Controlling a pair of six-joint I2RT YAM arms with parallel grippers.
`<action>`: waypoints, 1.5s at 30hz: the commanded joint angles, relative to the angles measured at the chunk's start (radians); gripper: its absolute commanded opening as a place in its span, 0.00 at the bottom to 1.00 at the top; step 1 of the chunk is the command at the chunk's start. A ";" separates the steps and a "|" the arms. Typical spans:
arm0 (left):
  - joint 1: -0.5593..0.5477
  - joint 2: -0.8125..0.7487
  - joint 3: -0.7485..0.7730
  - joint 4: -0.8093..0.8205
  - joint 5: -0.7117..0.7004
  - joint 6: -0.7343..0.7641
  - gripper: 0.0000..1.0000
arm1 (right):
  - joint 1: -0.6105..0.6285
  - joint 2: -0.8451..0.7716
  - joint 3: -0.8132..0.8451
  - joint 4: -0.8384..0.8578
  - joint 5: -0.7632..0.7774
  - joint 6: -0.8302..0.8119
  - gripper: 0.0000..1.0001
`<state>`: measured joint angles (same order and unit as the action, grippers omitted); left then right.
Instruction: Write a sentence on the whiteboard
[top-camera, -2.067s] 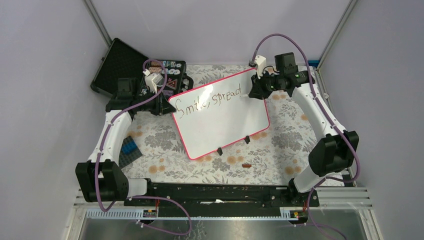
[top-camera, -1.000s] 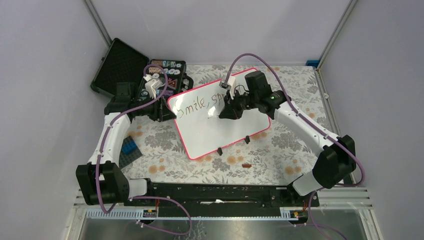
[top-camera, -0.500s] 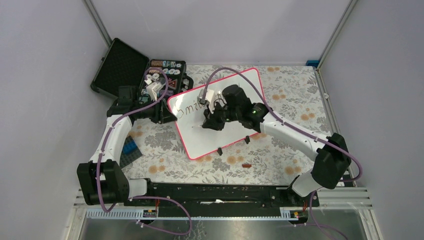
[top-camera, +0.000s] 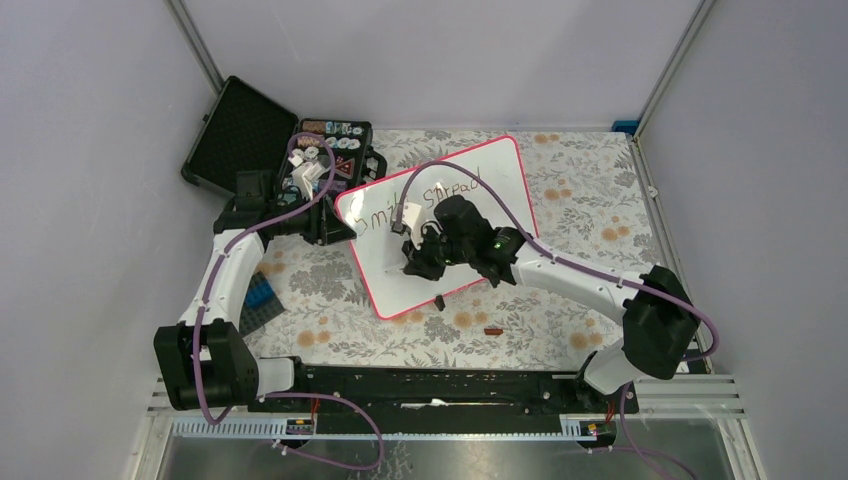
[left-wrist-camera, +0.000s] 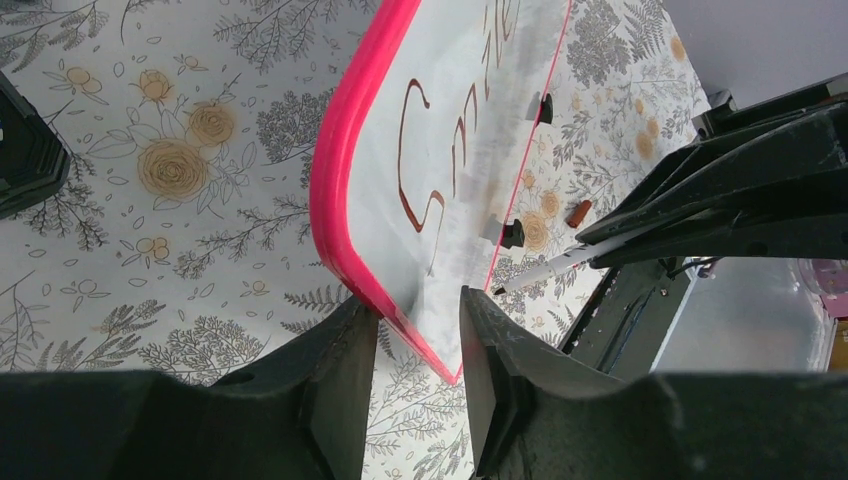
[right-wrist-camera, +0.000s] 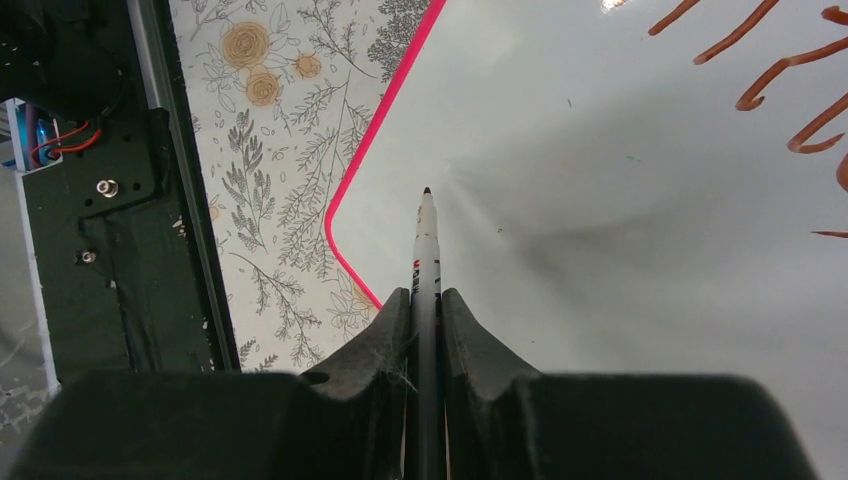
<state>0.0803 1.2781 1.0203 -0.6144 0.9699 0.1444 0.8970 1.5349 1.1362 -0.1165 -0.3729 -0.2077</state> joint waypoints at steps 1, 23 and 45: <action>-0.007 0.005 -0.012 0.068 0.052 -0.015 0.38 | 0.020 -0.035 -0.004 0.062 0.032 0.014 0.00; -0.022 0.013 -0.028 0.091 0.007 -0.031 0.00 | 0.043 -0.013 -0.034 0.142 0.086 0.000 0.00; -0.023 0.007 -0.026 0.093 0.003 -0.034 0.00 | 0.044 0.023 0.021 0.077 0.134 -0.014 0.00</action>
<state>0.0666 1.2938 0.9993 -0.5735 0.9874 0.0776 0.9295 1.5417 1.1034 -0.0303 -0.2756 -0.2066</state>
